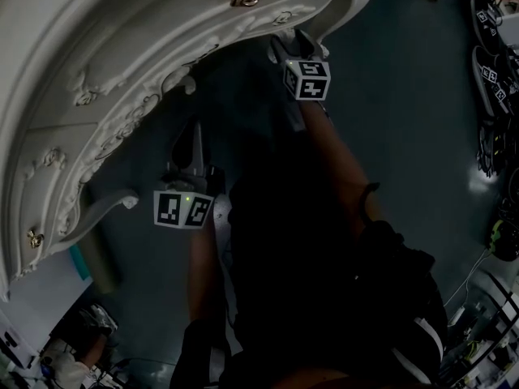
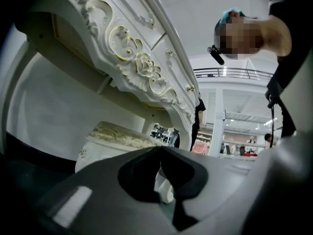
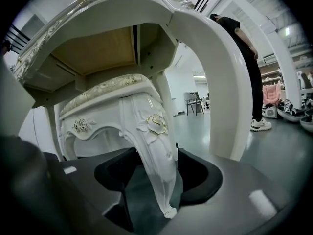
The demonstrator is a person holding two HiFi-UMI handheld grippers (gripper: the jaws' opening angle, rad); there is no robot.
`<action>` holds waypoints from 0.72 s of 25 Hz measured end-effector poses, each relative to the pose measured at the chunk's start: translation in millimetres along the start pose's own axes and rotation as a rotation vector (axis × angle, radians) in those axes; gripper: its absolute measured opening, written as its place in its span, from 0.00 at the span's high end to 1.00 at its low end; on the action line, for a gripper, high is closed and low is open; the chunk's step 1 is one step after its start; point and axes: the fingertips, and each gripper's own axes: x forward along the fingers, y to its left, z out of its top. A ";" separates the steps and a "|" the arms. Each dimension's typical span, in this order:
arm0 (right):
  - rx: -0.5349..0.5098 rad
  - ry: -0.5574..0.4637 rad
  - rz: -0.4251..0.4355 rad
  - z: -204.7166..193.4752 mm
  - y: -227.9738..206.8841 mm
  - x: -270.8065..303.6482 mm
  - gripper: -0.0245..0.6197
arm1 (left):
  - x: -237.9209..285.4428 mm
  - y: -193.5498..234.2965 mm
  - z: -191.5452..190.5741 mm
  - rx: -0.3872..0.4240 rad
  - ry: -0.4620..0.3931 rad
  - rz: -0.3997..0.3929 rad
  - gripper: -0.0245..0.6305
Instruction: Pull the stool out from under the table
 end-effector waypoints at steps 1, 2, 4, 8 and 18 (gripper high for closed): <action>-0.002 0.000 0.001 0.0 0.8 2.3 0.54 | -1.6 0.6 -0.1 0.000 0.001 0.001 0.95; -0.005 0.000 0.003 0.3 1.5 4.8 0.54 | -3.3 1.0 -0.6 0.000 0.002 0.002 0.95; -0.011 -0.002 0.004 1.4 2.2 8.9 0.54 | -6.9 1.9 -2.4 0.001 0.003 0.008 0.95; -0.037 0.003 0.001 0.3 2.8 7.2 0.57 | -13.6 2.2 -4.8 -0.004 0.010 0.019 0.95; -0.093 0.004 -0.028 -15.1 10.4 -27.5 0.61 | -16.2 -12.0 -9.1 -0.033 0.018 0.022 0.95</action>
